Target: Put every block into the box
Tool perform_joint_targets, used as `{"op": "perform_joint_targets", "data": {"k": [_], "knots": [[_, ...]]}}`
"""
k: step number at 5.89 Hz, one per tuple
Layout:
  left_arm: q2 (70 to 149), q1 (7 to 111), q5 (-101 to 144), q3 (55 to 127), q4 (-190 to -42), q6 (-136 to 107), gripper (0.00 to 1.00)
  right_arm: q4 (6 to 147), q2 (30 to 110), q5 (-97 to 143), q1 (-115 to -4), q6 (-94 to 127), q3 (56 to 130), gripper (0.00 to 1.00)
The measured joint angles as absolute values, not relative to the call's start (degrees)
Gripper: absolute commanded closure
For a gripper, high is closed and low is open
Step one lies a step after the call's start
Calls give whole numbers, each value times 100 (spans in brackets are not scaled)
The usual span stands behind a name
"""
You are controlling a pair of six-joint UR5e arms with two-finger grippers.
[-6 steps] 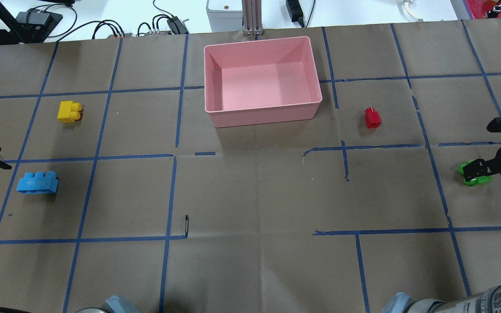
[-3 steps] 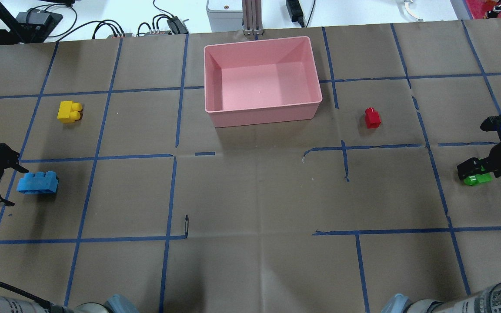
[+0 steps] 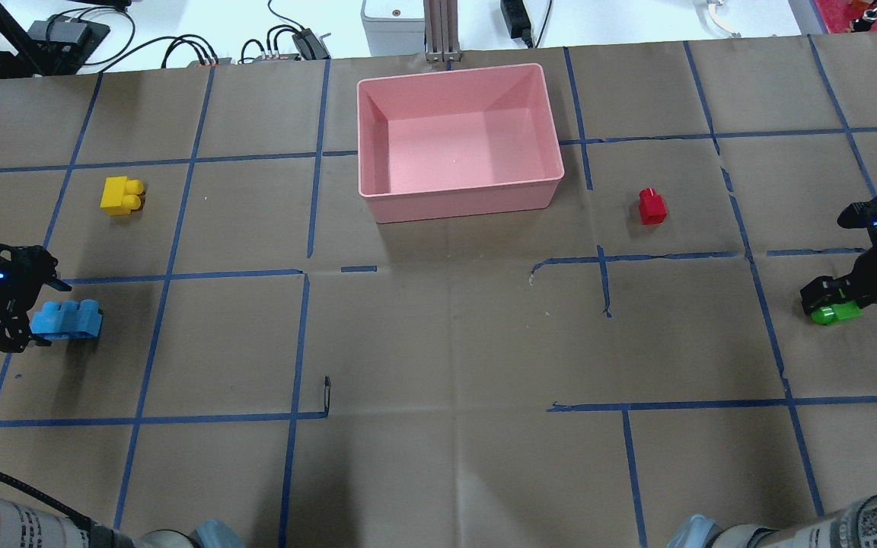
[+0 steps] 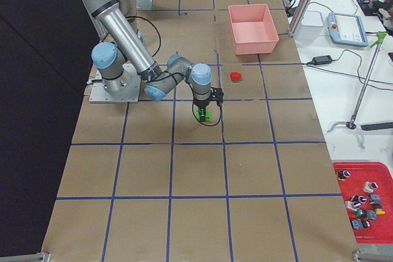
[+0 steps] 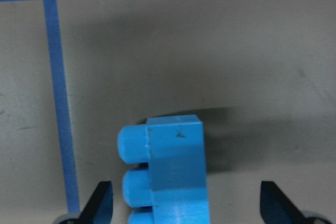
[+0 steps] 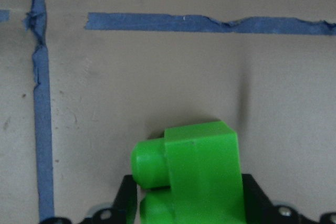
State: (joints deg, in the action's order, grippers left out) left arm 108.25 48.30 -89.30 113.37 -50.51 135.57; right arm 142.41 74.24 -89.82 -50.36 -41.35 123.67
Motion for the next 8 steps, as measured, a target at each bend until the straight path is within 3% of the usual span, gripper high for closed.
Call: {"op": "perform_joint_targets", "data": {"k": [2,4,6,8], "knots": [[10913,4887,-8932,11371,-4881,13553,2,14196,7535,-8988,-5054,-4318,12252,93],[10921,4861,-8938,11461,-4859,13603,2,12994,8052,-8980,-5457,-4450,11341,94],[10948,4835,-8941,11483,-4849,13649,2,11772,8135,-8599,-6678,-4053,10207,94],[11027,4826,-8947,11487,-4784,13676,2,11979,7457,-7758,-8339,-3137,9175,94]]}}
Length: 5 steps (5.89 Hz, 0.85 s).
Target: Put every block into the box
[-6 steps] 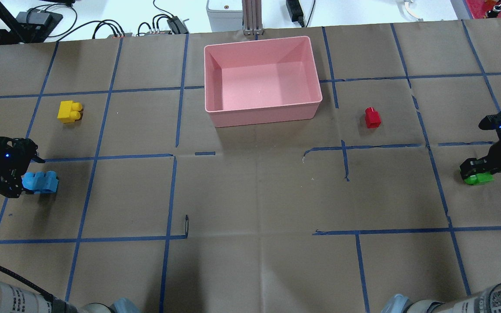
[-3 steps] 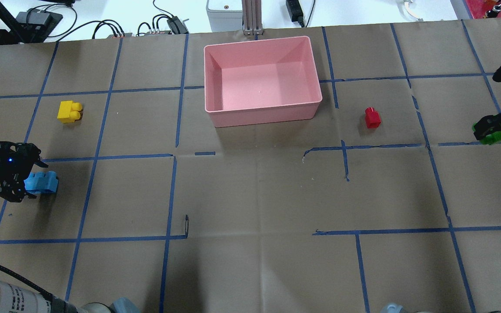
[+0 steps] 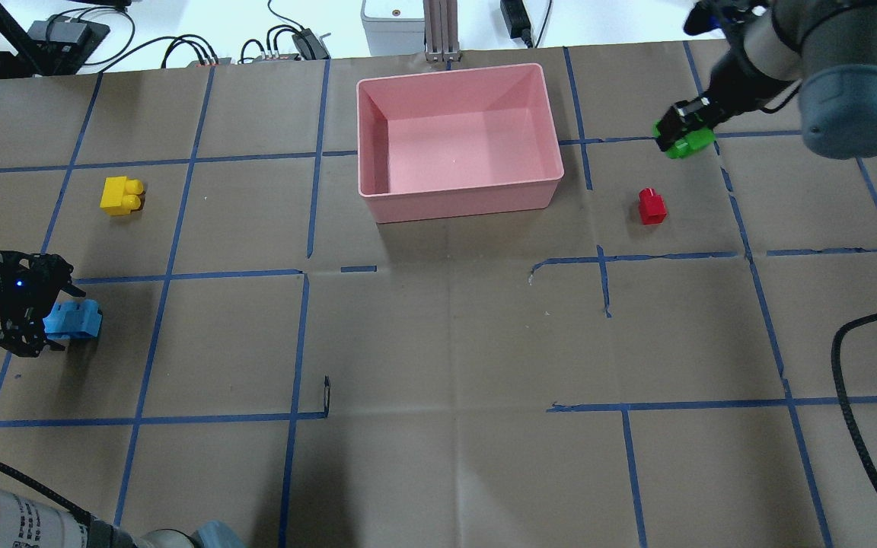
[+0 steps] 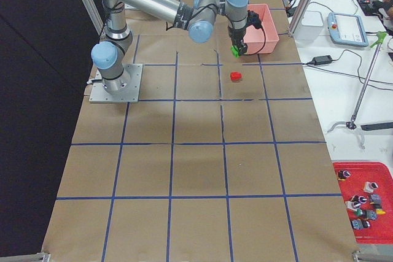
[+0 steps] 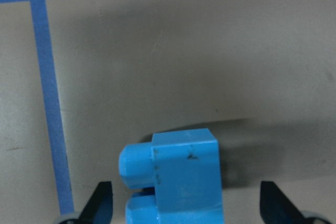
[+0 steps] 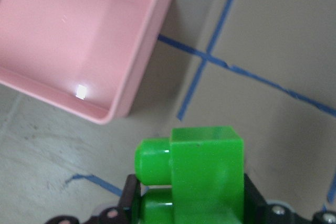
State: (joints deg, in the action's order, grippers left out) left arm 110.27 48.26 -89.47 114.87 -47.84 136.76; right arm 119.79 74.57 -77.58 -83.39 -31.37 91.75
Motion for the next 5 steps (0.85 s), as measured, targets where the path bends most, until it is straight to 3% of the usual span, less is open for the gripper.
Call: {"op": "perform_joint_targets", "data": {"k": [1,3,4,5], "knots": [[11091,4825,-8945,11487,-4692,13685,3,12308,6861,-7649,-8963,-2910,8491,94],[11118,4825,-8939,11494,-4621,13686,22,12698,5999,-7614,-9698,-2674,7631,89],[11109,4825,-8939,11500,-4616,13679,36,12809,5866,-7609,-9855,-2541,7533,3],[11095,4825,-8939,11503,-4615,13666,49,12831,5804,-7607,-9924,-2490,7498,0]]}}
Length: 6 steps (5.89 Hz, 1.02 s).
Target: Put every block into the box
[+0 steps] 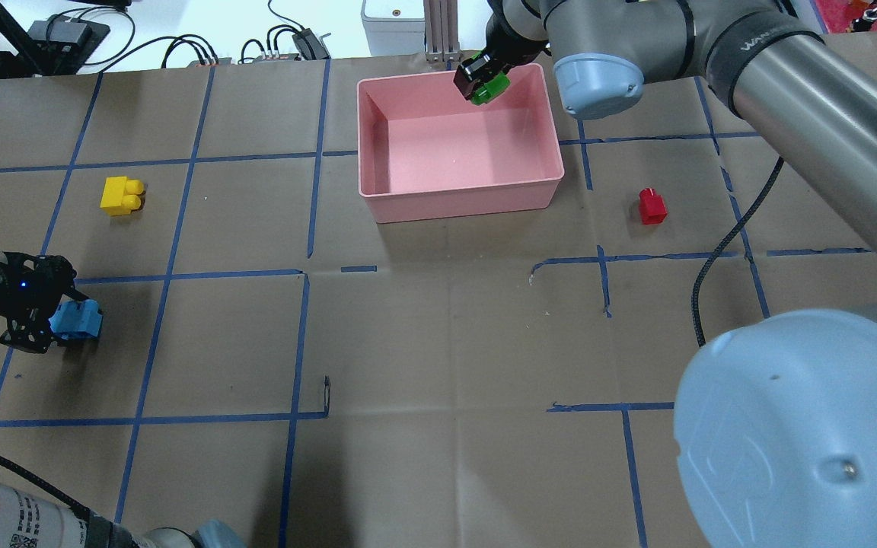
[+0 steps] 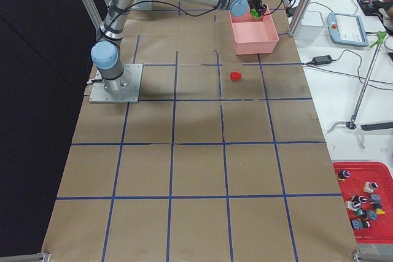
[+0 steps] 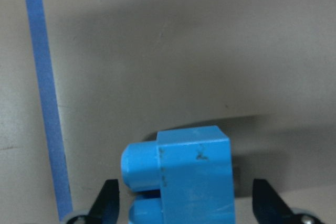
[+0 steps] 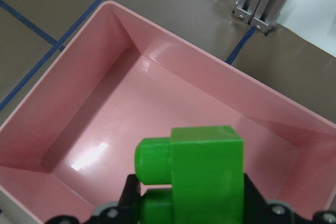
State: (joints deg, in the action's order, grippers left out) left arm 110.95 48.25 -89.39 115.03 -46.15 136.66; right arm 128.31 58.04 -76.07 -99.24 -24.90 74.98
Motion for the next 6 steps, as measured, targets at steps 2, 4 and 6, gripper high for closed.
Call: {"op": "perform_joint_targets", "data": {"k": [2,4,6], "knots": [[11060,4827,-8948,11489,-4614,13641,70,12840,5736,-7616,-9947,-2468,7434,0],[10928,4837,-9014,11370,-4640,13476,78,12683,5884,-7709,-9863,-2469,7480,0],[10337,4846,-9052,10973,-5302,12768,78,12157,6337,-8520,-9150,-2453,7608,3]]}}
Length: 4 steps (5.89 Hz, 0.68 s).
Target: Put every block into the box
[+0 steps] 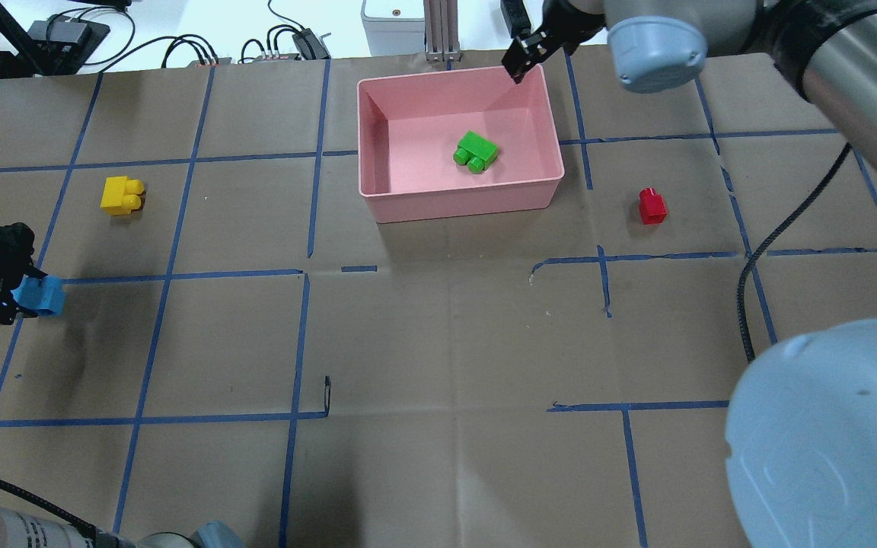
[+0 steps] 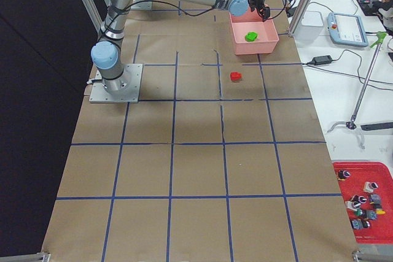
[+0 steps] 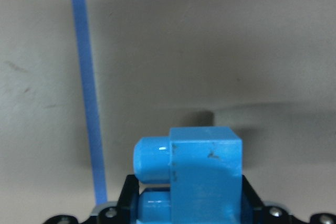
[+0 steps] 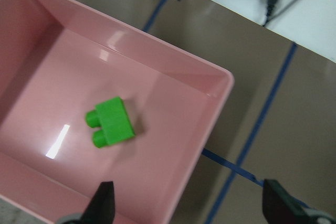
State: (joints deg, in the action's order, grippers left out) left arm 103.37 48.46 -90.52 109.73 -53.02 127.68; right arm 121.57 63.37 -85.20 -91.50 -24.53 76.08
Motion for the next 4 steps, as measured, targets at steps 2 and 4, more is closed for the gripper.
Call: {"op": "perform_joint_targets", "data": {"k": [2,4], "knots": [[9980,4986,-9019,10136,-6722,10794,78,12007,6437,-9370,-8584,-1743,7974,5],[10005,5671,-9005,9257,-7668,8201,78,12313,6442,-9419,-8380,-1025,8957,6]]}}
